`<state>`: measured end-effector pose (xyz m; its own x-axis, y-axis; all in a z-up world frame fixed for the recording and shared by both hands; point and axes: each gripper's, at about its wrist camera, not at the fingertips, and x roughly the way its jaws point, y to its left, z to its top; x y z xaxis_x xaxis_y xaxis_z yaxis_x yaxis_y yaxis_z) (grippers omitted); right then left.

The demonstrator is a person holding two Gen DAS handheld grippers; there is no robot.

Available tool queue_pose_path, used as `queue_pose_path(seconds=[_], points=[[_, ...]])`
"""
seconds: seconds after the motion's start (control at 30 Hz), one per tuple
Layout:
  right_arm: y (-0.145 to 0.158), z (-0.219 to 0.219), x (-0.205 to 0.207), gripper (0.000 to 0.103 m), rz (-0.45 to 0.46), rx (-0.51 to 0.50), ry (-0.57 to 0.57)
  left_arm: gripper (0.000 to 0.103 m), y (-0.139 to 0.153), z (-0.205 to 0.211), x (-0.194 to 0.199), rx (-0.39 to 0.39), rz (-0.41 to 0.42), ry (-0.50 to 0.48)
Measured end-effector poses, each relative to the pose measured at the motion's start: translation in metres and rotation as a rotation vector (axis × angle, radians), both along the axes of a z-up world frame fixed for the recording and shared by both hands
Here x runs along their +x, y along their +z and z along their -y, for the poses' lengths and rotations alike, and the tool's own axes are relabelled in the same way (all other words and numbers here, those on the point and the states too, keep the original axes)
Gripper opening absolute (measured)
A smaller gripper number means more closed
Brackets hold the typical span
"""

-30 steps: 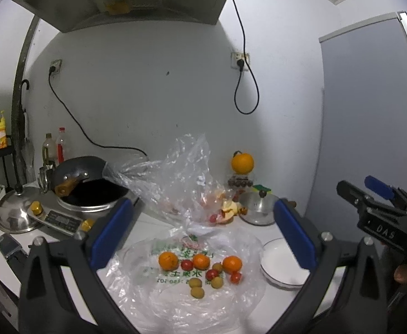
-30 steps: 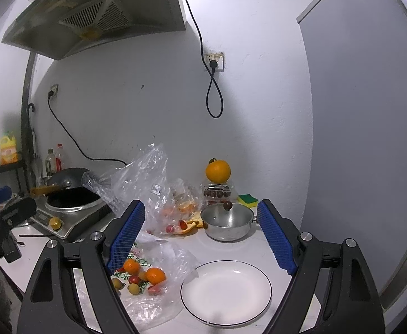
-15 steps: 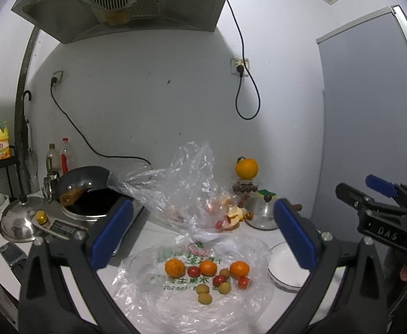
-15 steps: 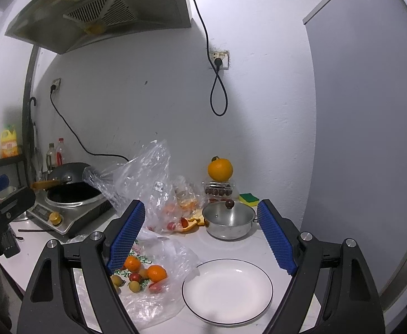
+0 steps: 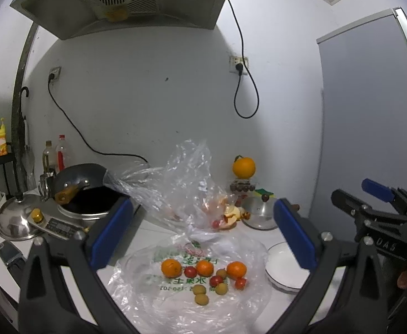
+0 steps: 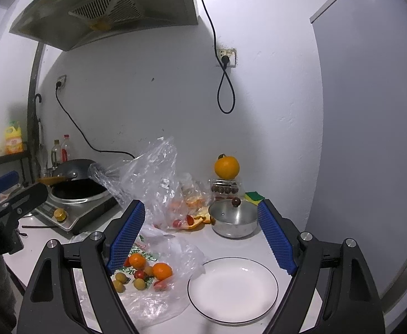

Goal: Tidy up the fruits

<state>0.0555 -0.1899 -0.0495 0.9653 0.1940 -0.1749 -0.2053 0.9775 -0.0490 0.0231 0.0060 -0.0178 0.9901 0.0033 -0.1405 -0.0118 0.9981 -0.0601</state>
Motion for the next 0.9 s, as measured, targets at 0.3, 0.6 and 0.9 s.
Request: queue_pose_path(seconds=[0.3, 0.6, 0.9], points=[[0.001, -0.0032, -0.0031, 0.085, 0.003, -0.004, 0.003, 0.101, -0.0003, -0.0018, -0.0026, -0.007, -0.001, -0.001], [0.001, -0.0061, -0.001, 0.085, -0.01, -0.018, 0.011, 0.101, 0.0025, -0.006, -0.0014, -0.02, -0.016, -0.007], [-0.0011, -0.0054, 0.0011, 0.085, -0.017, -0.014, 0.01, 0.101, -0.0008, -0.0084, 0.0031, -0.021, -0.032, -0.01]])
